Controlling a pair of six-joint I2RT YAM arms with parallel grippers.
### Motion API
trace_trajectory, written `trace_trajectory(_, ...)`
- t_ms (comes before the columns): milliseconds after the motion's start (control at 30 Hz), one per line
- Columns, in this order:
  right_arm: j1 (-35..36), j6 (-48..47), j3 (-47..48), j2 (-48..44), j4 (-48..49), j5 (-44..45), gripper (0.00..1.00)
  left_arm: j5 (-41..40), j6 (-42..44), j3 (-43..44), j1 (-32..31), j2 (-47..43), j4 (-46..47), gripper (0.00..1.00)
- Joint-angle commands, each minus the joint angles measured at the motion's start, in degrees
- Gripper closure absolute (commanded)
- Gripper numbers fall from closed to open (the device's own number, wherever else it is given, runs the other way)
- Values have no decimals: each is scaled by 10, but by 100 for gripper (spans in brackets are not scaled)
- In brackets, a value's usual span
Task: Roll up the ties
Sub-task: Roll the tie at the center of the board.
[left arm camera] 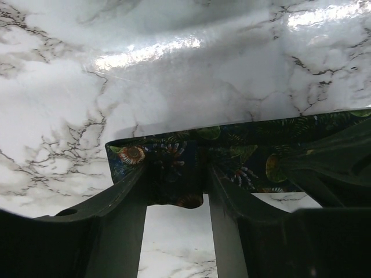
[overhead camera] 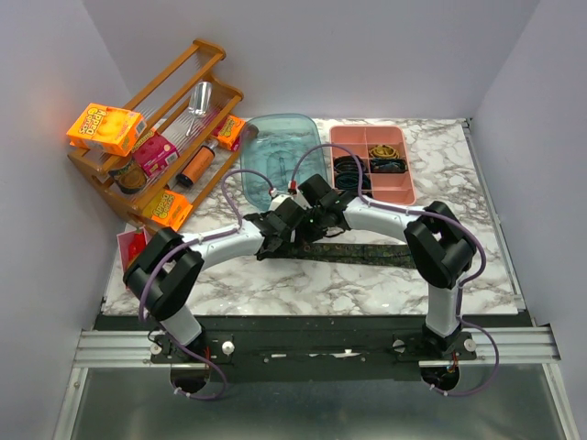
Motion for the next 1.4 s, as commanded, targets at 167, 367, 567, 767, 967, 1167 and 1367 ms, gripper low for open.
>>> trace_trajectory(167,0,-23,2,-8,3,-12,99,58,-22,-33,0,-34,53,45)
trace_trajectory(367,1,-30,28,-20,3,-46,99,82,-19,-61,35,-104,68,39)
trace_trajectory(567,8,-27,69,-12,7,-77,99,136,-28,-108,90,-174,96,37)
trace_trajectory(767,23,-20,99,3,13,-98,99,212,-41,-164,173,-235,136,32)
trace_trajectory(967,29,-20,119,41,14,-108,99,286,-58,-207,230,-260,169,32)
trace_trajectory(1167,32,-22,120,67,12,-97,99,330,-66,-236,260,-265,207,31)
trace_trajectory(1367,33,-33,104,80,9,-74,99,360,-71,-258,268,-257,244,30)
